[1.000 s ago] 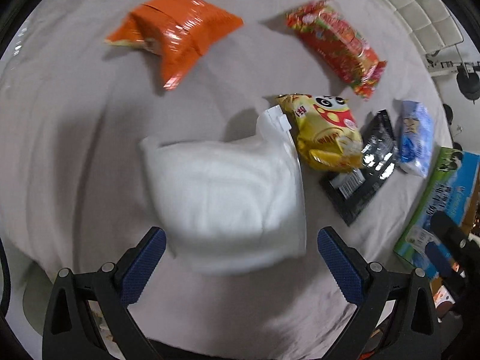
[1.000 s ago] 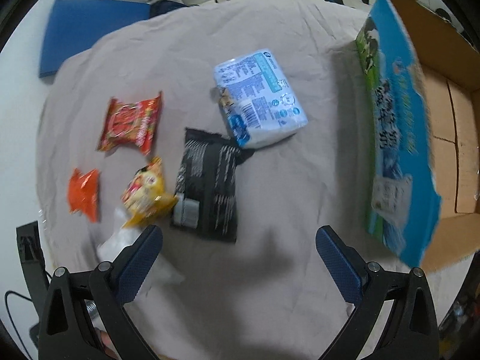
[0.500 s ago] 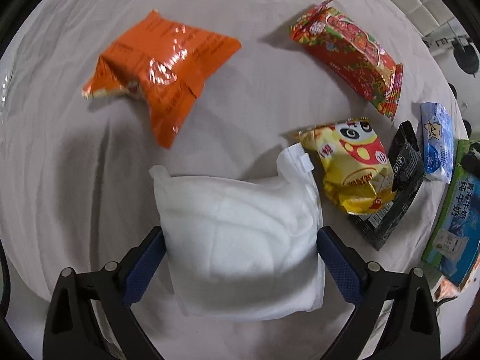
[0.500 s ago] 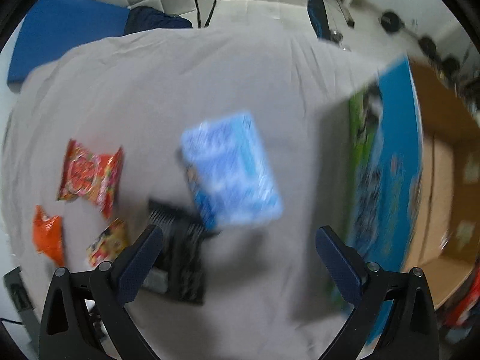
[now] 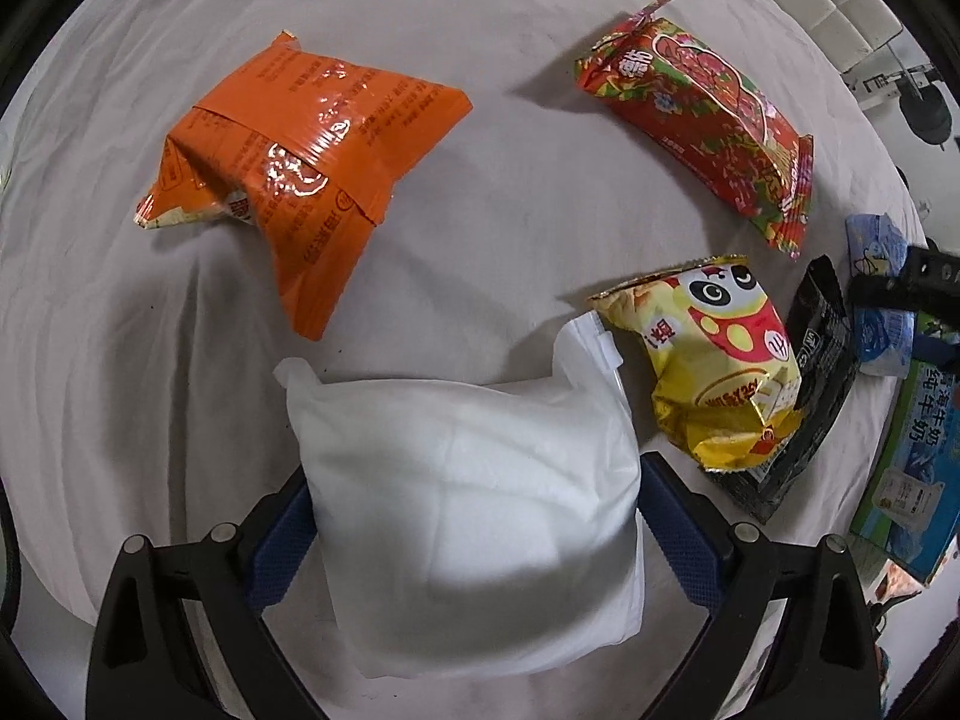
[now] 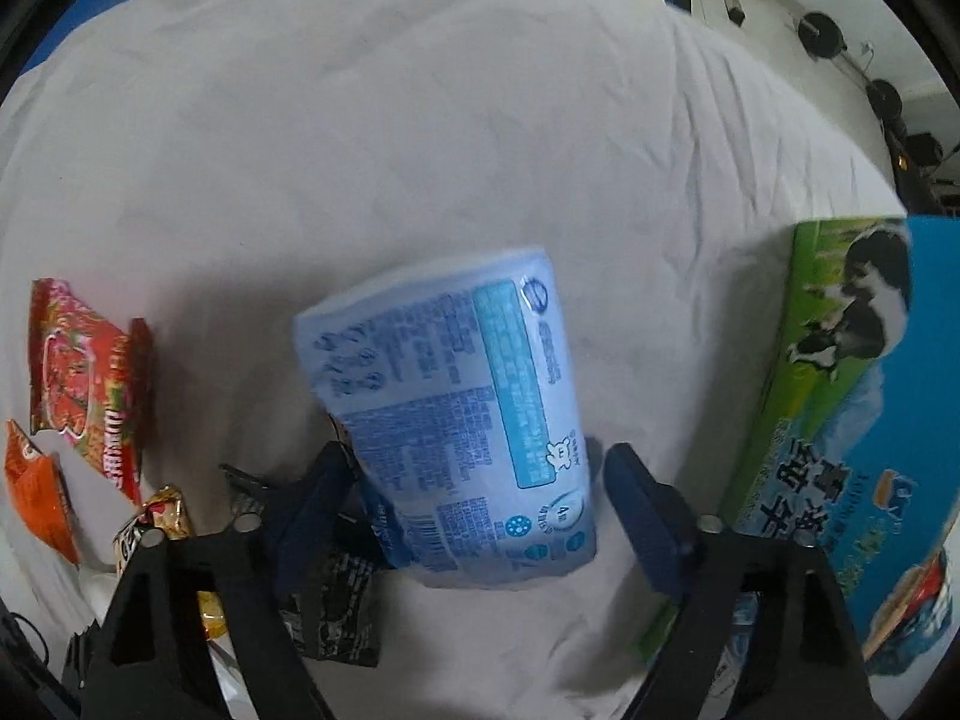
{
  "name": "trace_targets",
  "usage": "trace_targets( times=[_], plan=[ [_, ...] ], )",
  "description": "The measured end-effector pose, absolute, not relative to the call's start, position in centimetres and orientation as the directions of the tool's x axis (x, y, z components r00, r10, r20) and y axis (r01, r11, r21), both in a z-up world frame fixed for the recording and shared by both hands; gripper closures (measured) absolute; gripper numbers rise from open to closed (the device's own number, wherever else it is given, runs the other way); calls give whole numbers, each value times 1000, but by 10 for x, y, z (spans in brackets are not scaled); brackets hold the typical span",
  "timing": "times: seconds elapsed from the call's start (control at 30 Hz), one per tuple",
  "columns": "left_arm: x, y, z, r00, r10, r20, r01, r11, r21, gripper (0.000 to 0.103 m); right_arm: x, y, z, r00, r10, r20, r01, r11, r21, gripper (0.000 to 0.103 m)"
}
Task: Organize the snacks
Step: 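Grasp the white soft bag with the left tool while the right tool grasps the blue-and-white milk pack, then carry the white bag and milk pack over the cardboard box with both tools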
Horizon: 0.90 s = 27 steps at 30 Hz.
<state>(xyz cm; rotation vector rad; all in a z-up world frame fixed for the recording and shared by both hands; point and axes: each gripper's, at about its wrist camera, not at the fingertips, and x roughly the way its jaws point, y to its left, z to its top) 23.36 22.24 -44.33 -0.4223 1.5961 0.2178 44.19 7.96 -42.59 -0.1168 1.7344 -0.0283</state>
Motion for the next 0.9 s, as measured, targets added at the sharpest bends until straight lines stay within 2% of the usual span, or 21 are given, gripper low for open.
trace_targets(
  times=[0.03, 0.17, 0.37, 0.6, 0.9],
  plan=[
    [234, 227, -445, -22, -138, -990, -402, 908, -118, 2, 442, 79, -429, -170, -88, -981, -54, 995, -80, 28],
    [238, 245, -442, -22, -163, -986, -415, 899, -139, 4, 444, 80, -434, -166, -77, -983, -40, 997, -72, 38],
    [236, 240, -435, 0, -143, -990, -382, 915, -132, 21, 426, 72, -430, -160, -84, -984, -45, 996, -77, 55],
    [230, 235, -418, 32, -136, -990, -359, 923, -138, 27, 403, 71, -417, -127, -48, -991, -64, 997, -40, 58],
    [221, 219, -345, 167, -101, -981, -301, 942, -148, 27, 377, 58, -371, -52, 27, -998, -119, 992, 33, 58]
  ],
)
